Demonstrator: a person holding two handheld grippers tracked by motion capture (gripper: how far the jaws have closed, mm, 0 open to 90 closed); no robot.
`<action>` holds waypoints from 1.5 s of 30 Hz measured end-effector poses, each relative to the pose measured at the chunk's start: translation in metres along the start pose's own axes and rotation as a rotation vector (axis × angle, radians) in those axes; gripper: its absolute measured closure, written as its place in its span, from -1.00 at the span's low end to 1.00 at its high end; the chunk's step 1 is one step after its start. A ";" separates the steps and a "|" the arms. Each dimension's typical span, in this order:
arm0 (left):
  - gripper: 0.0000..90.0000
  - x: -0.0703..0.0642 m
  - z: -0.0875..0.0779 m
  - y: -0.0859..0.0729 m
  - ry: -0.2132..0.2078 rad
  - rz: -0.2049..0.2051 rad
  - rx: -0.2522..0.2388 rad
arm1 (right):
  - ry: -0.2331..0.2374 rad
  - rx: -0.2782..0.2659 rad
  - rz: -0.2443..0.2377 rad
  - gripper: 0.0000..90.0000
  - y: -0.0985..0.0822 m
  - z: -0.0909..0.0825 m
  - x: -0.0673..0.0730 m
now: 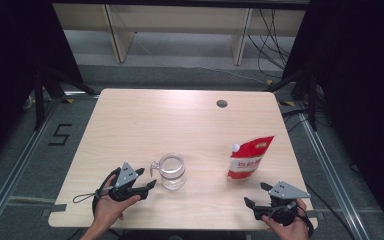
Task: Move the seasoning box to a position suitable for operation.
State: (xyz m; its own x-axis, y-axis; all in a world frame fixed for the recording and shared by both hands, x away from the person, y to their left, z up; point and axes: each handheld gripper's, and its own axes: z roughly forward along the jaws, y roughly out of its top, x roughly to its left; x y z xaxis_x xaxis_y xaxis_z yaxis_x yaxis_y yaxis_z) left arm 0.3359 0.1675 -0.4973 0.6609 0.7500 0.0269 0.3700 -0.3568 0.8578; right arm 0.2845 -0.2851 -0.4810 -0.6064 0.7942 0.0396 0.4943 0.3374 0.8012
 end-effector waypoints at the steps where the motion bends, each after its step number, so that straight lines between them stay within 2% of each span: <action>1: -0.06 0.000 0.001 0.000 0.004 -0.002 -0.001 | 0.000 -0.008 -0.023 -0.50 0.000 0.000 -0.002; 4: 0.00 -0.001 0.005 0.002 0.010 -0.010 -0.004 | 0.008 -0.010 -0.028 -0.50 0.000 0.002 -0.002; 7: 0.04 -0.001 0.010 0.005 0.029 0.009 -0.008 | 0.006 -0.008 -0.036 -0.50 0.000 0.002 -0.002; 8: 0.06 -0.002 0.012 0.005 0.041 0.023 -0.003 | 0.000 -0.018 -0.050 -0.50 0.000 0.002 -0.003; 10: 0.14 -0.001 0.014 0.006 0.055 0.053 0.002 | 0.009 -0.007 -0.040 -0.49 0.000 0.002 -0.002; 11: 0.24 0.000 0.015 0.007 0.043 0.065 -0.002 | 0.016 -0.010 -0.038 -0.49 0.000 0.002 -0.003; 13: 0.30 -0.002 0.017 0.007 0.047 0.052 -0.015 | 0.004 -0.009 -0.039 -0.49 0.000 0.002 -0.002; 15: 0.42 -0.003 0.018 0.007 0.051 0.073 -0.020 | 0.002 -0.018 -0.054 -0.48 0.000 0.002 -0.003; 18: 0.52 -0.002 0.020 0.007 0.053 0.055 -0.026 | 0.018 -0.004 -0.047 -0.47 0.000 0.002 -0.003; 19: 0.56 0.000 0.019 0.008 0.051 0.056 -0.024 | 0.013 -0.007 -0.053 -0.47 0.000 0.002 -0.003; 20: 0.59 0.001 0.019 0.008 0.046 0.042 -0.026 | 0.016 0.005 -0.025 -0.47 0.000 0.002 0.000; 21: 0.63 0.002 0.019 0.008 0.039 0.037 -0.030 | 0.011 -0.012 -0.059 -0.47 0.000 0.003 -0.002; 23: 0.70 0.007 0.019 0.008 0.020 0.046 -0.035 | 0.013 -0.016 -0.069 -0.47 0.000 0.003 -0.003; 24: 0.71 0.007 0.020 0.008 0.011 0.013 -0.042 | 0.025 -0.014 -0.060 -0.47 0.000 0.004 -0.002; 28: 0.72 0.007 0.020 0.008 -0.004 0.015 -0.044 | 0.016 -0.015 -0.068 -0.46 0.000 0.003 -0.002; 33: 0.72 0.002 0.019 0.010 -0.027 0.045 -0.039 | 0.028 -0.008 -0.049 -0.46 0.000 0.003 -0.001; 34: 0.72 0.001 0.019 0.010 -0.026 0.046 -0.038 | 0.031 -0.014 -0.061 -0.46 0.000 0.003 -0.002; 36: 0.72 0.001 0.019 0.009 -0.036 0.037 -0.040 | 0.026 -0.022 -0.068 -0.46 0.000 0.003 -0.002; 38: 0.72 0.000 0.019 0.009 -0.035 0.022 -0.044 | 0.040 -0.026 -0.073 -0.45 0.001 0.004 -0.002; 40: 0.71 0.002 0.018 0.009 -0.047 0.045 -0.041 | 0.040 -0.026 -0.068 -0.45 0.001 0.004 -0.001; 41: 0.71 -0.001 0.019 0.008 -0.057 0.019 -0.039 | 0.040 -0.016 -0.054 -0.43 0.001 0.003 -0.001; 42: 0.71 -0.002 0.019 0.009 -0.058 0.025 -0.041 | 0.038 -0.023 -0.075 -0.40 0.001 0.002 -0.001; 45: 0.71 -0.008 0.019 0.009 -0.076 0.032 -0.040 | 0.041 -0.032 -0.075 -0.39 0.001 0.003 -0.001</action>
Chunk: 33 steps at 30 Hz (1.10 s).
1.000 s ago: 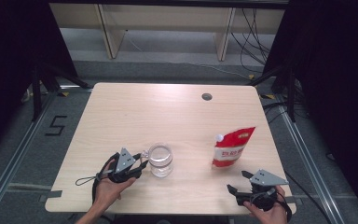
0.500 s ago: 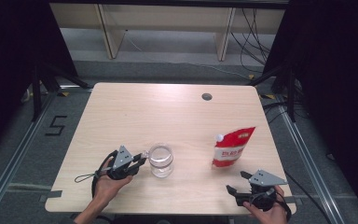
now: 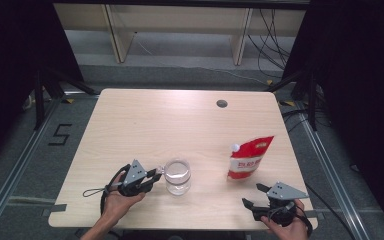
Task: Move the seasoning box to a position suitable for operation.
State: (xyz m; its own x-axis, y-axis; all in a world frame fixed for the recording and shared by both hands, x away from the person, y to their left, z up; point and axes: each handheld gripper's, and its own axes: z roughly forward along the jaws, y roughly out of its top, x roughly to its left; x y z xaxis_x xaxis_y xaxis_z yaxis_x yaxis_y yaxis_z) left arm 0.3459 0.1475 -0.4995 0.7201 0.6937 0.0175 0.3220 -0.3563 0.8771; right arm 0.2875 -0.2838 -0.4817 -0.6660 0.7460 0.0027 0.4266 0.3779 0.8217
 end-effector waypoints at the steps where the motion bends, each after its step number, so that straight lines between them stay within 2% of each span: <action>1: 0.71 -0.002 0.000 0.000 -0.007 0.005 0.003 | 0.000 0.000 0.000 -0.39 0.000 0.000 0.000; 5: 0.71 -0.013 0.000 0.002 -0.022 0.021 0.012 | -0.001 0.011 -0.002 -0.39 0.000 0.000 0.000; 6: 0.71 -0.016 0.000 0.002 -0.027 0.018 0.012 | 0.003 0.021 0.021 -0.39 -0.001 -0.001 0.002; 9: 0.71 -0.023 0.000 0.003 -0.038 0.028 0.019 | 0.005 0.010 0.012 -0.39 0.000 0.000 0.002; 10: 0.71 -0.025 0.001 0.003 -0.044 0.027 0.010 | 0.010 0.015 0.026 -0.39 0.000 0.000 0.003; 11: 0.71 -0.026 0.001 0.004 -0.048 0.038 0.014 | 0.027 0.012 0.002 -0.38 0.000 0.001 0.002; 14: 0.71 -0.030 0.003 0.004 -0.058 0.029 0.011 | 0.028 0.020 0.003 -0.36 0.000 0.000 0.003; 15: 0.70 -0.030 0.002 0.004 -0.060 0.041 0.014 | 0.028 0.009 -0.021 -0.36 0.000 0.001 0.002; 16: 0.70 -0.033 0.003 0.004 -0.064 0.028 0.006 | 0.028 0.009 -0.021 -0.36 0.000 0.001 0.002; 17: 0.70 -0.033 0.004 0.004 -0.081 0.033 -0.001 | 0.029 0.014 -0.020 -0.36 0.000 0.001 0.002; 18: 0.70 -0.035 0.004 0.004 -0.072 0.019 0.005 | 0.038 0.017 -0.011 -0.36 0.000 0.001 0.002; 19: 0.70 -0.035 0.004 0.005 -0.079 0.039 0.001 | 0.035 0.018 -0.012 -0.36 0.000 0.001 0.002; 20: 0.70 -0.037 0.004 0.004 -0.080 0.025 0.008 | 0.037 0.014 -0.014 -0.36 0.000 0.001 0.002; 21: 0.70 -0.036 0.003 0.005 -0.078 0.043 0.014 | 0.041 0.016 -0.012 -0.36 0.000 0.001 0.003; 26: 0.70 -0.039 0.004 0.004 -0.087 0.022 0.006 | 0.043 0.011 -0.033 -0.36 0.001 0.003 0.004; 30: 0.68 -0.038 0.004 0.003 -0.097 0.034 0.005 | 0.052 0.011 -0.046 -0.36 0.001 0.004 0.005; 31: 0.66 -0.036 0.003 0.003 -0.096 0.050 0.013 | 0.054 0.011 -0.055 -0.36 0.002 0.004 0.004; 32: 0.44 -0.034 0.002 0.003 -0.095 0.070 0.020 | 0.053 0.007 -0.058 -0.36 0.002 0.004 0.005; 33: 0.44 -0.035 0.001 0.002 -0.095 0.038 0.024 | 0.053 0.007 -0.058 -0.36 0.002 0.004 0.005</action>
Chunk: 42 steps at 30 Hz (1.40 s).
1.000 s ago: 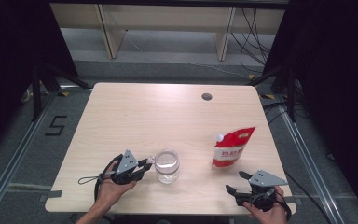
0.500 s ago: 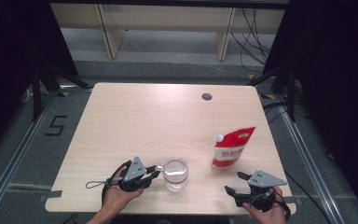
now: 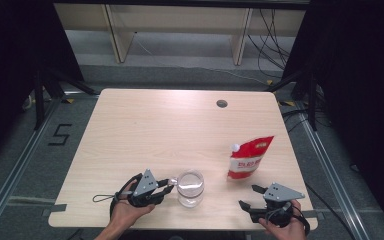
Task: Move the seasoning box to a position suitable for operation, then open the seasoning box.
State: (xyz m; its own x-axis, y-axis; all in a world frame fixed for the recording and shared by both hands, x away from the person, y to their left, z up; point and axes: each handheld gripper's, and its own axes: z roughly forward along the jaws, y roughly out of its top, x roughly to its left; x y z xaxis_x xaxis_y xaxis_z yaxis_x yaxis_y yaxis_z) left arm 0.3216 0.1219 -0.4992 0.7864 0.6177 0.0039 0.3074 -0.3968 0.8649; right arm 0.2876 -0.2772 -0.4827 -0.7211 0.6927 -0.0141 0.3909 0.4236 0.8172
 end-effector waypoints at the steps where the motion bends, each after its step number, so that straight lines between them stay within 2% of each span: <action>1: 0.32 0.001 -0.002 0.000 0.011 0.010 0.002 | 0.000 0.002 0.003 -0.36 0.000 0.000 0.000; 2: 0.24 0.002 -0.005 0.001 0.017 -0.003 0.004 | 0.011 0.010 0.009 -0.36 0.000 0.000 0.000; 3: 0.06 0.003 -0.007 0.002 0.013 -0.015 -0.003 | 0.010 0.009 -0.003 -0.36 -0.001 0.001 -0.002; 4: 0.06 0.005 -0.010 0.003 0.011 0.004 -0.012 | 0.010 0.009 -0.003 -0.36 -0.001 0.001 -0.002; 6: -0.06 0.005 -0.015 0.006 0.008 -0.014 -0.005 | 0.011 0.014 0.007 -0.36 -0.002 -0.001 -0.002; 7: -0.08 0.006 -0.019 0.007 0.009 -0.008 -0.007 | -0.005 0.010 0.011 -0.36 -0.002 -0.002 -0.002; 11: -0.12 0.005 -0.024 0.009 -0.011 -0.046 -0.018 | 0.000 0.000 0.000 -0.36 -0.002 -0.001 -0.002; 12: -0.12 0.006 -0.027 0.010 -0.010 -0.034 -0.004 | -0.006 0.004 0.009 -0.36 -0.002 -0.001 -0.001; 13: -0.12 0.007 -0.028 0.011 -0.020 -0.026 -0.002 | -0.005 0.001 0.008 -0.36 -0.002 -0.001 -0.001; 14: -0.13 0.006 -0.029 0.012 -0.020 -0.043 -0.011 | 0.002 0.004 0.008 -0.36 -0.002 -0.001 -0.001; 16: -0.11 0.008 -0.031 0.014 -0.028 -0.045 -0.012 | 0.002 0.007 0.010 -0.36 -0.002 -0.001 -0.001; 17: -0.11 0.006 -0.032 0.015 -0.027 -0.069 -0.020 | 0.002 0.007 0.010 -0.36 -0.002 -0.001 -0.001; 19: -0.10 0.008 -0.035 0.017 -0.031 -0.042 -0.020 | 0.000 0.006 0.009 -0.36 -0.002 -0.001 -0.002; 20: -0.10 0.006 -0.036 0.017 -0.031 -0.062 -0.024 | 0.000 0.007 0.010 -0.36 -0.002 -0.001 -0.002; 23: -0.09 0.006 -0.039 0.020 -0.047 -0.088 -0.040 | 0.001 0.006 0.010 -0.36 -0.002 0.000 -0.001; 25: -0.06 0.007 -0.041 0.023 -0.054 -0.062 -0.047 | 0.007 0.015 0.015 -0.36 -0.002 0.001 0.000; 27: -0.05 0.005 -0.042 0.024 -0.052 -0.069 -0.049 | 0.006 0.015 0.014 -0.36 -0.002 0.001 0.000; 30: -0.07 0.006 -0.041 0.025 -0.052 -0.051 -0.048 | -0.003 0.007 0.006 -0.36 -0.002 0.001 -0.001; 32: -0.09 0.007 -0.040 0.026 -0.057 -0.059 -0.053 | 0.018 0.019 0.041 -0.36 -0.003 0.001 0.001; 33: -0.08 0.007 -0.040 0.027 -0.060 -0.079 -0.056 | 0.017 0.019 0.038 -0.36 -0.003 0.001 0.000; 34: -0.07 0.007 -0.040 0.028 -0.062 -0.080 -0.057 | -0.002 0.012 0.022 -0.36 -0.003 0.000 0.000; 35: -0.06 0.007 -0.040 0.029 -0.070 -0.082 -0.059 | 0.002 0.015 0.026 -0.36 -0.003 0.000 0.000; 37: -0.03 0.008 -0.040 0.031 -0.075 -0.069 -0.062 | 0.004 0.013 0.025 -0.36 -0.002 0.000 0.000; 39: 0.09 0.007 -0.040 0.034 -0.071 -0.084 -0.060 | 0.002 0.010 0.004 -0.38 -0.003 0.001 -0.003; 40: 0.09 0.007 -0.040 0.035 -0.075 -0.080 -0.067 | 0.002 0.010 0.004 -0.38 -0.003 0.001 -0.003; 41: 0.21 0.006 -0.041 0.037 -0.071 -0.084 -0.067 | 0.008 0.017 0.011 -0.40 -0.003 0.001 -0.002; 42: 0.21 0.006 -0.041 0.039 -0.074 -0.079 -0.076 | 0.008 0.017 0.011 -0.40 -0.003 0.001 -0.002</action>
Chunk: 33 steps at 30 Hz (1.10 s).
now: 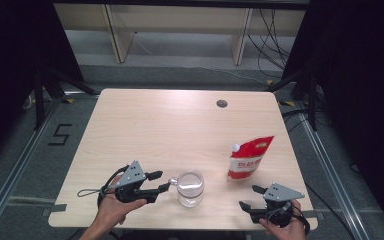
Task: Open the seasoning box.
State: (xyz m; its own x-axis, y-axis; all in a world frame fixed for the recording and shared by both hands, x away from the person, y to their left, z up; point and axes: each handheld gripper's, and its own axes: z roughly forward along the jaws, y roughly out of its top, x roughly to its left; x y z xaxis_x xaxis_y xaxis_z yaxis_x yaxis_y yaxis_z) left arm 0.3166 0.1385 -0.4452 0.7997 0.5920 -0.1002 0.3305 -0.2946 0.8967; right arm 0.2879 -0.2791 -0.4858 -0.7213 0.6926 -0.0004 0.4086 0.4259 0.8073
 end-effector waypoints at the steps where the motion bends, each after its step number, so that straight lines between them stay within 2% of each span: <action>1: 0.29 0.000 0.000 0.001 -0.001 0.007 -0.009 | 0.004 0.007 0.030 -0.41 0.000 -0.001 0.003; 2: 0.40 0.000 0.000 0.003 -0.003 0.036 -0.018 | 0.007 -0.009 -0.008 -0.44 0.000 0.000 0.001; 3: 0.47 0.000 -0.001 0.005 0.011 0.038 -0.025 | 0.003 -0.013 -0.007 -0.46 0.000 0.000 0.001; 5: 0.64 0.002 0.000 0.008 0.010 0.048 -0.048 | -0.001 0.000 0.024 -0.46 -0.001 0.001 0.003; 6: 0.69 0.003 0.001 0.009 0.011 0.051 -0.052 | -0.008 -0.012 0.002 -0.48 -0.001 0.002 0.001; 7: 0.75 0.003 0.002 0.010 0.017 0.058 -0.049 | -0.004 -0.014 0.003 -0.51 -0.001 0.002 0.001; 8: 0.79 0.003 0.004 0.011 0.014 0.058 -0.044 | -0.005 -0.006 0.031 -0.53 -0.001 0.001 0.002; 10: 0.86 0.003 0.009 0.011 0.004 0.067 -0.040 | -0.012 -0.025 0.017 -0.53 -0.001 0.000 0.001; 11: 0.87 0.002 0.012 0.011 0.007 0.057 -0.034 | -0.021 -0.023 0.014 -0.51 -0.001 -0.001 0.002; 12: 0.88 0.002 0.014 0.011 -0.001 0.068 -0.035 | -0.017 -0.014 0.029 -0.49 -0.002 -0.002 0.003; 14: 0.90 -0.003 0.018 0.010 -0.006 0.059 -0.024 | -0.007 -0.013 0.015 -0.49 -0.001 -0.001 0.003; 15: 0.91 -0.003 0.019 0.010 -0.002 0.081 -0.013 | -0.009 -0.016 0.023 -0.49 -0.001 -0.001 0.004; 17: 0.91 -0.004 0.019 0.009 0.005 0.094 -0.005 | -0.018 -0.021 0.011 -0.46 0.000 -0.002 0.003; 18: 0.91 -0.003 0.020 0.009 -0.003 0.093 -0.015 | -0.019 -0.025 0.007 -0.44 0.000 -0.002 0.003; 19: 0.91 -0.003 0.019 0.008 0.006 0.068 -0.015 | -0.020 -0.031 -0.001 -0.42 0.000 -0.001 0.003; 20: 0.90 -0.001 0.019 0.008 0.005 0.083 -0.018 | -0.013 -0.038 -0.009 -0.41 0.001 -0.001 0.003; 21: 0.90 -0.001 0.019 0.007 0.005 0.068 -0.017 | 0.013 -0.033 0.007 -0.40 0.001 -0.001 0.004; 22: 0.90 0.000 0.019 0.006 -0.002 0.069 -0.023 | 0.000 -0.035 0.016 -0.39 0.002 -0.002 0.007; 24: 0.89 -0.001 0.019 0.006 0.001 0.069 -0.024 | 0.001 -0.050 -0.011 -0.35 0.003 -0.002 0.006; 25: 0.89 -0.001 0.019 0.006 0.004 0.074 -0.022 | 0.007 -0.045 0.000 -0.32 0.003 -0.002 0.007; 27: 0.89 -0.001 0.019 0.005 0.001 0.071 -0.028 | 0.013 -0.066 -0.025 -0.15 0.005 -0.002 0.009; 28: 0.89 -0.001 0.019 0.005 0.001 0.075 -0.029 | 0.025 -0.067 0.002 -0.06 0.006 -0.003 0.012; 29: 0.89 -0.001 0.019 0.005 -0.002 0.066 -0.034 | 0.032 -0.089 -0.028 -0.03 0.007 -0.003 0.011; 30: 0.89 -0.001 0.019 0.004 -0.001 0.053 -0.038 | 0.034 -0.106 -0.018 0.01 0.009 -0.004 0.013; 32: 0.89 -0.002 0.019 0.004 0.009 0.050 -0.037 | 0.042 -0.126 -0.032 0.09 0.013 -0.004 0.018; 33: 0.89 -0.002 0.019 0.004 0.013 0.052 -0.038 | 0.036 -0.141 -0.055 0.13 0.015 -0.003 0.017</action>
State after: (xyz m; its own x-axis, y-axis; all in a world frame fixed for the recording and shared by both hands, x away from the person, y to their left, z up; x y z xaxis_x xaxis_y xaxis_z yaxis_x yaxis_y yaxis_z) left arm 0.3255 0.1213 -0.4500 0.8086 0.5864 -0.0475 0.2690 -0.2967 0.9163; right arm 0.2796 -0.2626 -0.4721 -0.7611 0.6480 -0.0282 0.2869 0.3753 0.8814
